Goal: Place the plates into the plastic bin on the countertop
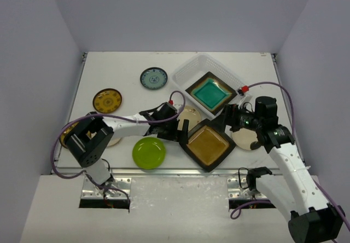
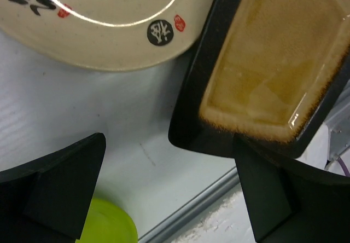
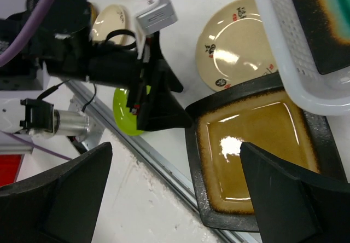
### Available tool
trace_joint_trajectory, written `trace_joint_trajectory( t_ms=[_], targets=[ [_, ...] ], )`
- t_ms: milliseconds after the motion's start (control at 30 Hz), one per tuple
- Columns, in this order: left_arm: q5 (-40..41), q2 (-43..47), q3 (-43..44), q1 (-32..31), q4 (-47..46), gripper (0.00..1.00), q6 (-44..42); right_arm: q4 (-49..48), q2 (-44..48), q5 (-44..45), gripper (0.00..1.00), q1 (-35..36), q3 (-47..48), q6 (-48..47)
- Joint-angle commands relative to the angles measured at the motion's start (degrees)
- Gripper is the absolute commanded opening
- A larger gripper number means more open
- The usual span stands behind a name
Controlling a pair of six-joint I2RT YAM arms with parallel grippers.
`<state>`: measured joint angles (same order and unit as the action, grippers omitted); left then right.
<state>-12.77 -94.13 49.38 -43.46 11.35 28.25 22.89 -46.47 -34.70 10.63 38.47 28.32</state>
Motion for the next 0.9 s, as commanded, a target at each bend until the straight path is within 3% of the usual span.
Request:
trace_joint_trajectory(
  t_ms=[0,167,267,400,633,733,867],
  targets=[
    [1.35,-4.64,3.98,-0.05,-3.11,0.99,-3.05,-2.96,4.20,-6.71,0.99,-0.26,-2.27,-2.40],
    [-0.53,-8.26,3.80,0.04,-6.08,0.85,-2.68,-3.73,5.94,-8.89,0.99,-0.26,-2.44,-1.89],
    [-0.78,-9.10,3.15,0.04,-7.16,0.62,-1.92,-3.27,7.20,-8.81,0.99,-0.26,-1.94,-2.20],
    [-0.68,-9.13,1.80,0.41,-7.73,0.39,-1.80,-2.77,7.84,-8.80,0.99,-0.26,-1.56,-2.39],
    [-3.31,-9.37,-1.38,0.57,-10.38,0.37,-1.71,-3.17,8.32,-9.20,0.99,-0.26,-1.96,-2.25],
    [-5.04,-9.59,-2.51,0.48,-13.33,0.42,-1.32,-3.17,8.20,-9.29,0.99,-0.22,-2.03,-2.26],
    [-5.80,-9.12,-4.05,0.48,-15.07,0.37,-0.98,-3.21,8.26,-9.13,0.99,-0.26,-2.13,-2.10]
  ],
)
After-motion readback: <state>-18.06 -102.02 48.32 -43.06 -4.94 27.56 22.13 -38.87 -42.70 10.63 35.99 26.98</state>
